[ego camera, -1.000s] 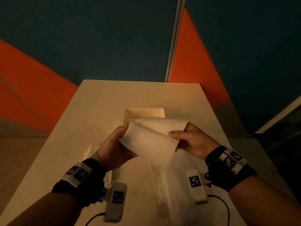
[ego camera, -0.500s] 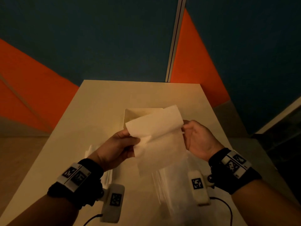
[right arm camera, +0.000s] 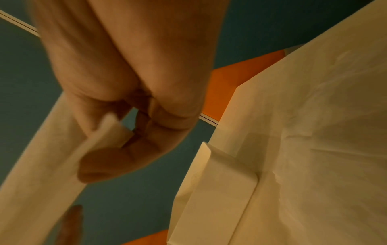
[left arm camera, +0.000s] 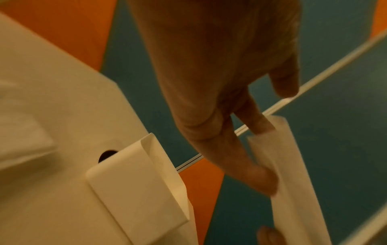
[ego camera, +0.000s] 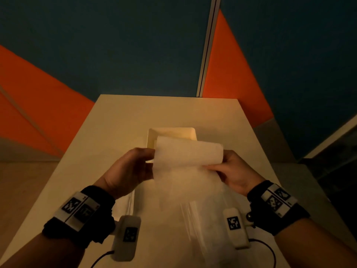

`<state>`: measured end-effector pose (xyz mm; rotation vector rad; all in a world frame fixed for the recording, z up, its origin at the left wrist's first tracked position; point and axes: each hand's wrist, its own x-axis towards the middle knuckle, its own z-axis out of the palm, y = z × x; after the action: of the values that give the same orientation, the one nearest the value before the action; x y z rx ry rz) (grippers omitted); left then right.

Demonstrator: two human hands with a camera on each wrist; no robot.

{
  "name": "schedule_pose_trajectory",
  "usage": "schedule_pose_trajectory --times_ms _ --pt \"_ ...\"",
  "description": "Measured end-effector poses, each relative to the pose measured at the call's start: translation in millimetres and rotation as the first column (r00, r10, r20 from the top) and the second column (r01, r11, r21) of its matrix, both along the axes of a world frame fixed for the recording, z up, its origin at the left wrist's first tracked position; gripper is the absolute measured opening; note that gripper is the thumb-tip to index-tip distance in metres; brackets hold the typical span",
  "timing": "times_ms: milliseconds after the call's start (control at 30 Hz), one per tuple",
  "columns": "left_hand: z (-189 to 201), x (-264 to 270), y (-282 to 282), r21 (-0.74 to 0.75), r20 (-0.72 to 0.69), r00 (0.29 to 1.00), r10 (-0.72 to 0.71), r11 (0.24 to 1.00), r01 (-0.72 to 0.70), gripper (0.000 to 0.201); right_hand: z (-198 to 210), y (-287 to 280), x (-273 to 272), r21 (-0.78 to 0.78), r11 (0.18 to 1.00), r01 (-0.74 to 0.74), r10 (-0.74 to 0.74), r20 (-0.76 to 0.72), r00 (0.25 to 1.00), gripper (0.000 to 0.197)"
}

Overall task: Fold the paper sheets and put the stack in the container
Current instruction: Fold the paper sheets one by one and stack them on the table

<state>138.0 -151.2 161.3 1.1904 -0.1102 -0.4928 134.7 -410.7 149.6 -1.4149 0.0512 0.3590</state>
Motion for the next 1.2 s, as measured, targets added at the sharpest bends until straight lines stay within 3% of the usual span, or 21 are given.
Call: schedule_pose_trajectory --times_ms 67,133,200,333,400,500,667,833,1033,1100,1200 --pt "4.0 -1.9 2.5 -0.058 -0.076 0.991 -0.107 0.993 0.103 0.067 3.4 2.2 0.4 0.009 1.000 0.014 -0.014 0.034 0.999 0.023" --pt "5.0 -1.0 2.4 -0.029 -0.103 0.973 -0.208 0.978 0.206 0.073 7.1 5.7 1.1 -0.016 1.000 0.012 -0.011 0.073 0.997 0.018" --pt "5.3 -0.5 -1.3 0.075 -0.093 0.951 -0.293 0.951 0.300 0.064 9.8 9.3 2.3 -0.026 0.999 -0.038 0.041 0.103 0.994 0.016" --pt "3.7 -4.3 -11.2 0.204 -0.055 0.932 -0.359 0.909 0.363 0.024 8.6 17.8 5.5 -0.020 0.992 -0.125 0.126 0.109 0.986 0.044" --pt "1.6 -6.2 -15.0 0.258 -0.039 0.934 -0.356 0.899 0.354 0.034 5.4 23.3 6.0 -0.035 0.989 -0.146 0.149 0.107 0.983 0.047" --pt "-4.7 -7.7 -9.6 0.314 -0.056 0.965 -0.258 0.912 0.262 0.039 -0.6 22.3 7.3 -0.090 0.989 -0.113 0.121 0.079 0.990 0.038" --pt "-31.7 -12.3 38.2 0.434 -0.077 0.986 0.149 0.895 -0.101 0.036 -11.8 -6.4 10.3 -0.172 0.985 0.023 -0.024 -0.005 1.000 0.025" --pt "-56.5 -20.9 78.5 0.534 -0.097 0.917 0.388 0.797 -0.281 0.044 -29.0 -28.9 10.3 -0.289 0.950 0.121 -0.146 -0.068 0.987 0.024" --pt "-84.4 -30.2 92.6 0.700 -0.032 0.914 0.405 0.661 -0.268 0.044 -45.8 -43.5 11.3 -0.386 0.902 0.194 -0.244 -0.085 0.966 0.023" --pt "-94.5 -29.3 93.7 0.781 0.020 0.920 0.392 0.568 -0.259 0.043 -51.3 -48.9 13.0 -0.452 0.867 0.208 -0.266 -0.069 0.961 0.024" --pt "-106.3 -27.5 94.3 0.901 0.141 0.949 0.281 0.362 -0.240 0.043 -59.1 -60.4 17.1 -0.629 0.752 0.198 -0.242 0.017 0.970 0.023"
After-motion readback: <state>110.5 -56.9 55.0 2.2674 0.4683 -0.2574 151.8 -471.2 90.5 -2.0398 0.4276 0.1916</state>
